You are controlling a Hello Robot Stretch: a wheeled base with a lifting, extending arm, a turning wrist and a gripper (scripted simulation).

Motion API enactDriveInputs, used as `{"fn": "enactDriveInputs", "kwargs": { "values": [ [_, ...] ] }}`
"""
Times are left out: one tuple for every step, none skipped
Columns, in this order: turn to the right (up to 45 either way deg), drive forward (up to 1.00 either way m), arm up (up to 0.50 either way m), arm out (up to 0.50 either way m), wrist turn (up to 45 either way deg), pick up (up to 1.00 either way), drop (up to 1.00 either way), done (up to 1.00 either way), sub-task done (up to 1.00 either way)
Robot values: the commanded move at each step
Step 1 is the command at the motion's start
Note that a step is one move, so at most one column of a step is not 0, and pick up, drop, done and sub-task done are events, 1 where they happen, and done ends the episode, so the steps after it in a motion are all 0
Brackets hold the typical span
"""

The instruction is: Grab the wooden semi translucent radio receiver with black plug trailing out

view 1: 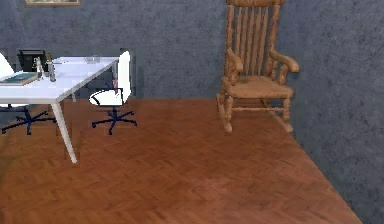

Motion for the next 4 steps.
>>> {"fn": "enactDriveInputs", "kwargs": {
  "values": [
    [0.0,0.00,0.00,0.00,6.0,0.00,0.00,0.00,0.00],
    [0.0,0.00,-0.30,0.00,0.0,0.00,0.00,0.00,0.00],
    [0.0,0.00,0.00,0.00,0.0,1.00,0.00,0.00,0.00],
    [0.0,0.00,0.10,0.00,0.0,0.00,0.00,0.00,0.00]
  ]
}}
